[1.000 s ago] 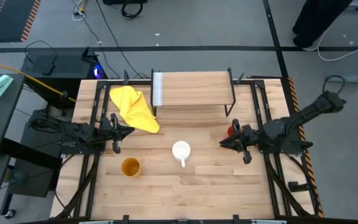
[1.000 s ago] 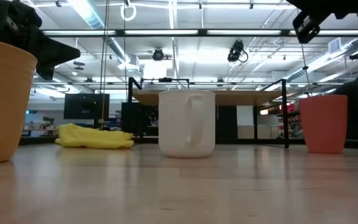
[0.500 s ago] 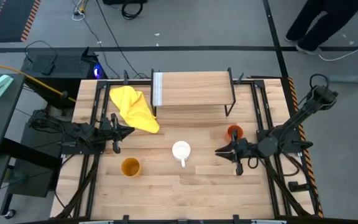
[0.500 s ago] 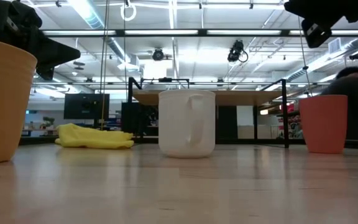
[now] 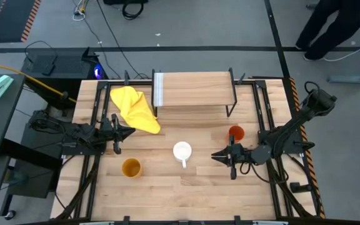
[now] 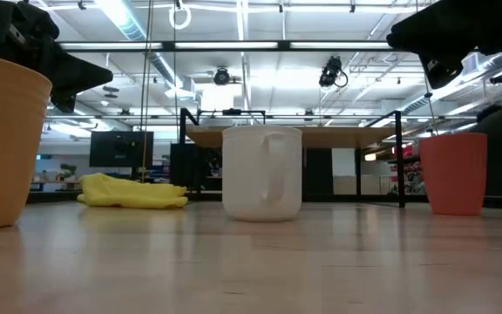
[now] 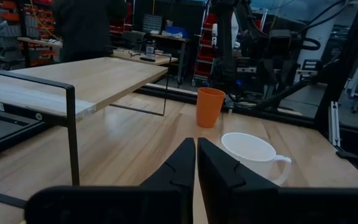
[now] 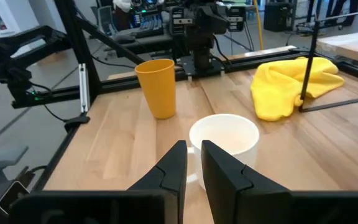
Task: Stack small to large cups/mugs on shelf
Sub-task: Put the white mug on the shelf
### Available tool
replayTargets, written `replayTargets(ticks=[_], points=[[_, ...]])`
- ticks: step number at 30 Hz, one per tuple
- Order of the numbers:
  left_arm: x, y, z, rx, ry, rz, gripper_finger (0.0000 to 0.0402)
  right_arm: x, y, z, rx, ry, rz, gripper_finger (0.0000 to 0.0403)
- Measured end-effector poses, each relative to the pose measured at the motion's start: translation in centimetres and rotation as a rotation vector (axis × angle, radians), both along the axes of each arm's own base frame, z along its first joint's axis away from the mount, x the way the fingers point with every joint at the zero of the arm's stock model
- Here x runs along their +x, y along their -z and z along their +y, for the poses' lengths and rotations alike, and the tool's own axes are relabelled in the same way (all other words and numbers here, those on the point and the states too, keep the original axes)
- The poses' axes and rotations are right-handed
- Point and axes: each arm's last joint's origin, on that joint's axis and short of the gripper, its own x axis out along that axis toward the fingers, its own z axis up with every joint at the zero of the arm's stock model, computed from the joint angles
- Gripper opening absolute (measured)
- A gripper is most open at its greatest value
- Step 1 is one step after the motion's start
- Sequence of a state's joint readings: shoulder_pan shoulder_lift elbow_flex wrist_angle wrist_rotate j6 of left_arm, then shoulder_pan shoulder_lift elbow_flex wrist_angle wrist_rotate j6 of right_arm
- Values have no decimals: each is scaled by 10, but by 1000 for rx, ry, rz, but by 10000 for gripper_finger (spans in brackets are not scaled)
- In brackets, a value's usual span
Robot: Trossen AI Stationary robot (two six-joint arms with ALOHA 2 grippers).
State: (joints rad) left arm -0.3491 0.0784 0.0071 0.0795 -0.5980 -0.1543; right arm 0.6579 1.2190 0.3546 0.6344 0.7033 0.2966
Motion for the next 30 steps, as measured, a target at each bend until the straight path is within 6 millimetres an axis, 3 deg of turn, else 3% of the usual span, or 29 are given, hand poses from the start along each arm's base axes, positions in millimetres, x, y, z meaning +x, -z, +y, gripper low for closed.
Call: replayTargets(ticks=[13, 30], points=[[0, 0, 0, 6, 0, 3, 29, 12, 20, 9, 14, 4, 5, 58], [0, 0, 0, 10, 0, 5, 34, 12, 21, 8, 52, 58, -6, 58]])
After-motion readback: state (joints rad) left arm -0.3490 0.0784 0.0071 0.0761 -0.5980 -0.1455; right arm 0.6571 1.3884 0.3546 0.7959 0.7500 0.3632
